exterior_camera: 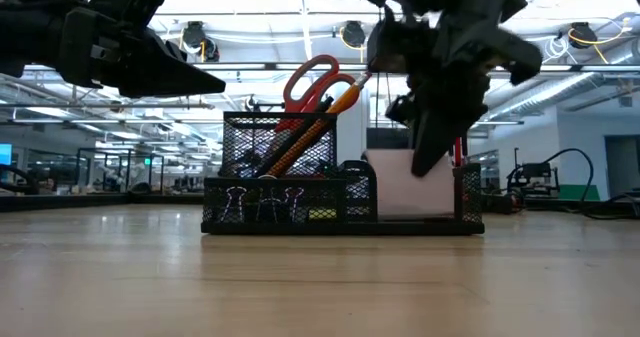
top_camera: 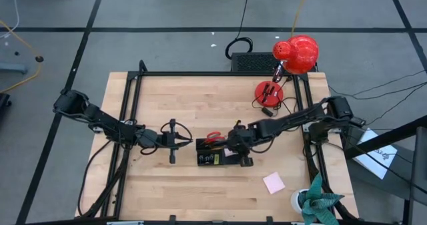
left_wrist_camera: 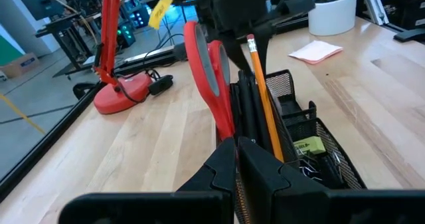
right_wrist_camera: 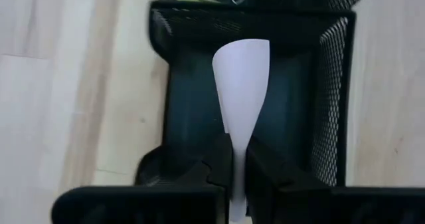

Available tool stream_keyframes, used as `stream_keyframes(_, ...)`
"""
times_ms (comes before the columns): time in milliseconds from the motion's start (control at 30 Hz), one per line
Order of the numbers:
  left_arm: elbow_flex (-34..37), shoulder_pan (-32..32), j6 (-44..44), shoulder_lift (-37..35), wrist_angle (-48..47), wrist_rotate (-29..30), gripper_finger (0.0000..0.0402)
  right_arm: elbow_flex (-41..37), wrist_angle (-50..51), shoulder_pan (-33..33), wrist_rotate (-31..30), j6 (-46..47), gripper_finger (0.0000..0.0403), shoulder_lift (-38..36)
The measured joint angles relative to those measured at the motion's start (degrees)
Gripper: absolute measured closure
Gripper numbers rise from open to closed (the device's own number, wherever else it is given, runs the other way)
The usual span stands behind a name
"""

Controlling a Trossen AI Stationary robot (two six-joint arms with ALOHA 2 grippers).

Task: Pick and place office supplies into organizer
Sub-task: Put the pink sticky notes into the black desk organizer

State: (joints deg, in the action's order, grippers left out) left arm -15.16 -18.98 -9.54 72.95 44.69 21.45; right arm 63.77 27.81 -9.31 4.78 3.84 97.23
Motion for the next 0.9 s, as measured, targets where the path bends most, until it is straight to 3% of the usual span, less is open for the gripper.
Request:
stream_keyframes(267, 0.0, 0.07, -0.04, 0.0, 0.03, -0.11, 0.0376, 0.13, -1.48, 2.15, 0.21, -0.32, 0.0376, 2.8)
stream_keyframes(433, 0.0, 0.11, -0.09, 0.0, 0.03, -0.39, 0.0376, 0.07, -3.47, 2.22, -0.18, -0.02, 0.0347, 2.82)
stream_keyframes(900, 0.0, 0.11, 0.0, 0.0, 0.04, -0.5, 0.0376, 0.0, -4.02, 2.2, -0.71, 1.67, 0.0159, 2.52)
